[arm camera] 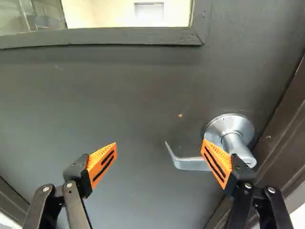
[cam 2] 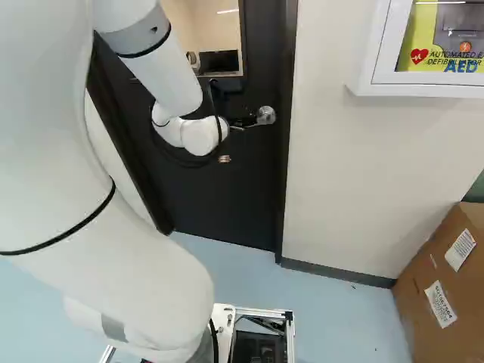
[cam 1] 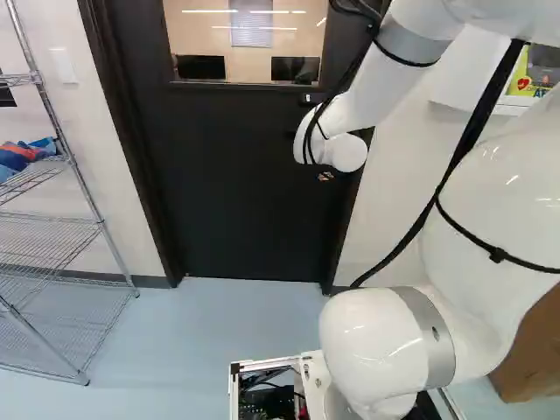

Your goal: Open the door and move inside

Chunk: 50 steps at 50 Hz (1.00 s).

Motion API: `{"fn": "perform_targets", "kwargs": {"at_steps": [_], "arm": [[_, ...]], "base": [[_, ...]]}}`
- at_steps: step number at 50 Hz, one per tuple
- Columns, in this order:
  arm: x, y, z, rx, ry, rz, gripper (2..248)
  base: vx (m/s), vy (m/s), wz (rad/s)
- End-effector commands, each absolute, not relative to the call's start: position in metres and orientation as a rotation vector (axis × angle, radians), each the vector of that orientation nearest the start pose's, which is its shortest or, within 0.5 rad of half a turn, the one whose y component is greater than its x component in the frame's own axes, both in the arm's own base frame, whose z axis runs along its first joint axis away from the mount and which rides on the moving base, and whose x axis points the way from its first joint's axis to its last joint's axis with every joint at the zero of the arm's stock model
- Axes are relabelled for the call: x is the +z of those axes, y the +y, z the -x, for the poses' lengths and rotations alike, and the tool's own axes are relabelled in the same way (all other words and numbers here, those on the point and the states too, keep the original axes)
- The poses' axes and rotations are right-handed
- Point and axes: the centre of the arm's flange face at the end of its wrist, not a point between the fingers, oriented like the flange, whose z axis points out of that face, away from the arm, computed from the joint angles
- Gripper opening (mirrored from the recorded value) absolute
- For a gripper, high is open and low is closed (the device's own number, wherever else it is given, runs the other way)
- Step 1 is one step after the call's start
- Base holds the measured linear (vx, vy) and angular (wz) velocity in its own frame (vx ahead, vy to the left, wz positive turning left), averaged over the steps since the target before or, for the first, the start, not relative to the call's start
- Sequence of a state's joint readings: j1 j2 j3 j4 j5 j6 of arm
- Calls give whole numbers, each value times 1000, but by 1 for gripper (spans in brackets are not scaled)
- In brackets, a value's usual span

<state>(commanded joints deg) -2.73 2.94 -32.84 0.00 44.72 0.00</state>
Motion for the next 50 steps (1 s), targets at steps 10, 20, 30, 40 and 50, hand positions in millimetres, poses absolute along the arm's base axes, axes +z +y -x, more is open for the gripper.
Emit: {"fn": "perform_targets", "kwargs": {"at_steps": [10, 20, 30, 40, 50], "arm": [[470, -21, -439, -2021, 59, 2444, 247], [460, -21, -440, -1992, 59, 2468, 247], [450, -21, -441, -1962, 60, 2490, 247], [439, -21, -442, -1933, 60, 2513, 247], [429, -21, -444, -1903, 61, 2535, 247]], "base": [[0, 0, 0], [0, 0, 0], [0, 0, 0], [0, 0, 0], [0, 0, 0]]}}
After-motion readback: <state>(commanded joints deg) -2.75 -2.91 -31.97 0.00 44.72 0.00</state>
